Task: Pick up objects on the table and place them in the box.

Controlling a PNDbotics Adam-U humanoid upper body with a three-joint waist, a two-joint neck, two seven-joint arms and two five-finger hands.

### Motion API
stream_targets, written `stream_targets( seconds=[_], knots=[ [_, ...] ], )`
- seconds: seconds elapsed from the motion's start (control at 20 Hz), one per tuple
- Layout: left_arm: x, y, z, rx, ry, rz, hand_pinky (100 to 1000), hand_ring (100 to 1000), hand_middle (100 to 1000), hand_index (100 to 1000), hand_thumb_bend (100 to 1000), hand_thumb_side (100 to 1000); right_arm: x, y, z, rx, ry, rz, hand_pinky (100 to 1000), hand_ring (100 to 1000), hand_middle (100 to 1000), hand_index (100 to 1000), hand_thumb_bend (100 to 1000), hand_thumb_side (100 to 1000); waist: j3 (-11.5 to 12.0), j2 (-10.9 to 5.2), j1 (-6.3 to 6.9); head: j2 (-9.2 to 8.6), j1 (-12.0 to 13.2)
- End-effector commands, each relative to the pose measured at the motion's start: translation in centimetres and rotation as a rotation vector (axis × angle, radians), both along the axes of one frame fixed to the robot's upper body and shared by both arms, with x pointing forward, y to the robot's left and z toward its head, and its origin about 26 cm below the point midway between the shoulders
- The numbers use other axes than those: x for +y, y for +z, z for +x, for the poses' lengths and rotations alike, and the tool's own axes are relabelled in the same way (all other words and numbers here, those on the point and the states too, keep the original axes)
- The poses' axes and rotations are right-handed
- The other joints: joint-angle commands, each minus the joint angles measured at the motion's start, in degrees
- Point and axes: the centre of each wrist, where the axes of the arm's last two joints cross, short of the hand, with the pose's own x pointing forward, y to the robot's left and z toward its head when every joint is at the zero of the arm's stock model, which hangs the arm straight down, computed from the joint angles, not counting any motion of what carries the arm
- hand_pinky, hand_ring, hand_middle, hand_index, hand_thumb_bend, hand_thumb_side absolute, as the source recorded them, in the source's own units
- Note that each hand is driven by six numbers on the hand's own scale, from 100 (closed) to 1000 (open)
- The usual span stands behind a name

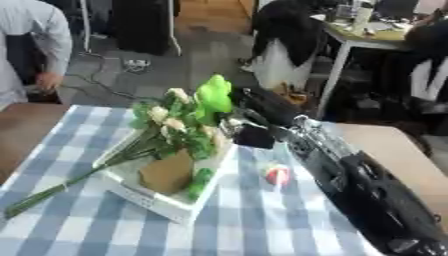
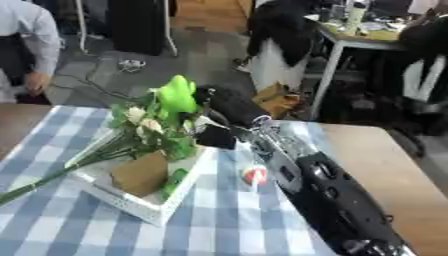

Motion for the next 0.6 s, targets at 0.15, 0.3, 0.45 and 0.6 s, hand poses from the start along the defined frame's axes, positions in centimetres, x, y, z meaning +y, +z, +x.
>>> stream_targets(
  seconds=[0.15, 0.3, 0.45, 0.6],
  knots=[
    [-0.9, 1.6, -0.5, -0.067, -0.044, -0.029, 810, 980, 869, 949, 100, 887, -1.5, 0.4, 1.3, -0.042, -0.017, -0.083, 839, 843, 754, 952, 100, 1000, 0.7, 1.44, 1.47, -2.74, -1.5],
    [-1.2, 1.8, -0.5, -0.076, -0.054, -0.035, 810, 980, 869, 949, 100, 887, -1.9, -0.2, 1.9, -0.049, -0.011, -0.11, 845, 848, 756, 952, 100, 1000, 1.0, 1.95, 1.54, -3.17, -2.0],
    [-1.4, 2.0, -0.5, -0.086, -0.065, -0.042, 810, 980, 869, 949, 100, 888, -2.3, -0.9, 2.3, -0.062, 0.003, -0.157, 875, 880, 766, 955, 100, 1000, 1.4, 2.45, 1.48, -3.83, -2.6],
    [-1.7, 2.3, -0.6, -0.096, -0.076, -0.05, 811, 980, 869, 949, 100, 888, -3.1, -2.1, 3.0, -0.086, 0.038, -0.223, 899, 909, 781, 964, 100, 1000, 1.8, 2.9, 1.49, -4.57, -3.2]
  ],
)
